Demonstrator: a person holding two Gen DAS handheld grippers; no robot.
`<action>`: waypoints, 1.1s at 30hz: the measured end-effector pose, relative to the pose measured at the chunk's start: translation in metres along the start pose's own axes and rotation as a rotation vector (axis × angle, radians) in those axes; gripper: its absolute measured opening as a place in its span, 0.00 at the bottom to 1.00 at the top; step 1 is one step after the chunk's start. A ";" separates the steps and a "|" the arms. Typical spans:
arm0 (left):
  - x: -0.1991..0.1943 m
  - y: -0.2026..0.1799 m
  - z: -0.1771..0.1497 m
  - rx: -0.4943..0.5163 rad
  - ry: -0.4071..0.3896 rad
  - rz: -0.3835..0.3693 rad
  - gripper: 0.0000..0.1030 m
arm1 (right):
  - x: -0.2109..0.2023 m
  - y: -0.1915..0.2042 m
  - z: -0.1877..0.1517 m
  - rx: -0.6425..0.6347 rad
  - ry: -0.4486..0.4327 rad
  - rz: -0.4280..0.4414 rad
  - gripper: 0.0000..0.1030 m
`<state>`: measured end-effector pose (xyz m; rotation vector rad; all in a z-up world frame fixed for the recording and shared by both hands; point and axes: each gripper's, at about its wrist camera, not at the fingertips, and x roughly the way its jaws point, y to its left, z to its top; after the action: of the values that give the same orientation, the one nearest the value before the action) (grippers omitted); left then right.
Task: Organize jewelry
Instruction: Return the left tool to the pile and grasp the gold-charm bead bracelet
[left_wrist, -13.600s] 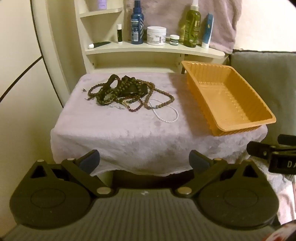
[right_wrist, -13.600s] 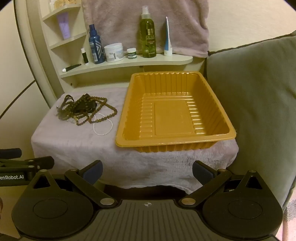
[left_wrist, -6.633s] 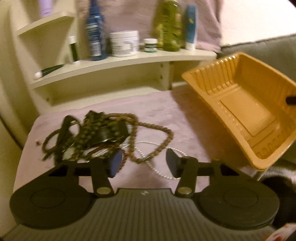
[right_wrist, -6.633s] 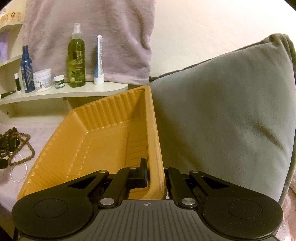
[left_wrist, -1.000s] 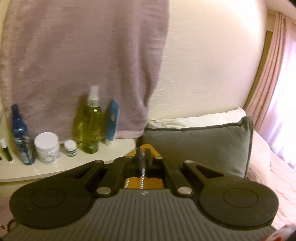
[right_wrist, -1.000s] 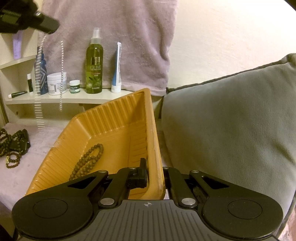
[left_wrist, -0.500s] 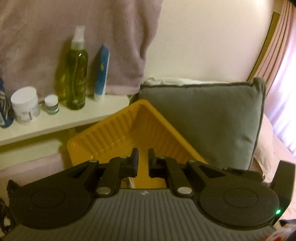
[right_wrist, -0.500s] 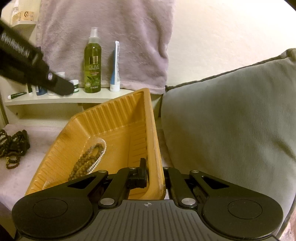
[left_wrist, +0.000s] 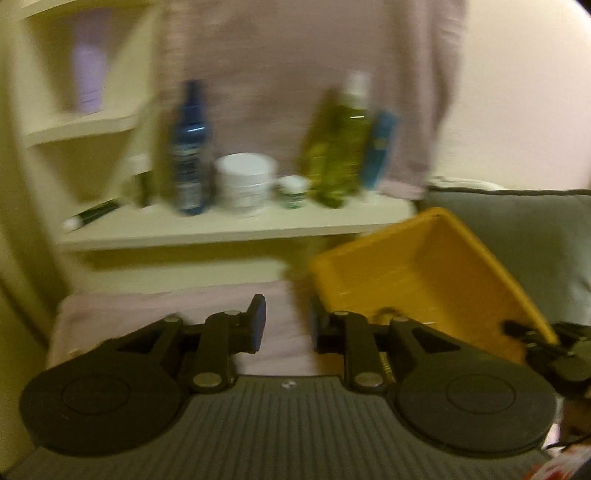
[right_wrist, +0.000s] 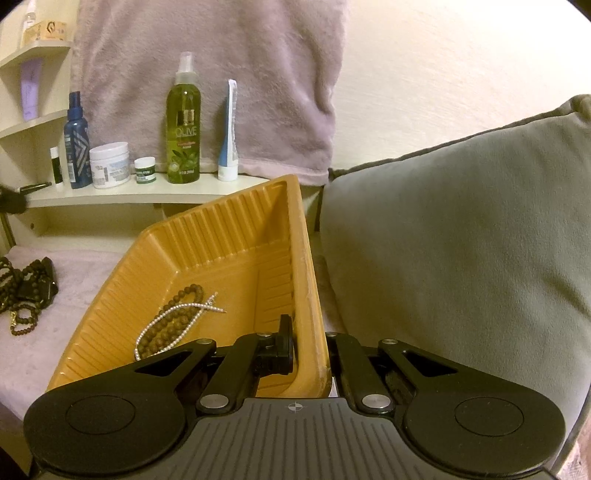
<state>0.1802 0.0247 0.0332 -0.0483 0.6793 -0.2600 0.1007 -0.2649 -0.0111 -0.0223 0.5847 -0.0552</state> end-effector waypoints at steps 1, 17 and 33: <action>-0.002 0.009 -0.004 -0.013 -0.001 0.024 0.22 | 0.000 0.000 0.000 0.000 0.001 0.000 0.03; -0.005 0.048 -0.082 -0.091 0.065 0.181 0.34 | 0.001 0.000 0.000 -0.012 0.006 0.000 0.03; 0.034 0.041 -0.104 -0.082 0.074 0.200 0.34 | 0.003 -0.001 0.000 -0.027 0.014 -0.008 0.03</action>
<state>0.1494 0.0605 -0.0737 -0.0485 0.7625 -0.0414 0.1033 -0.2663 -0.0128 -0.0508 0.5996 -0.0550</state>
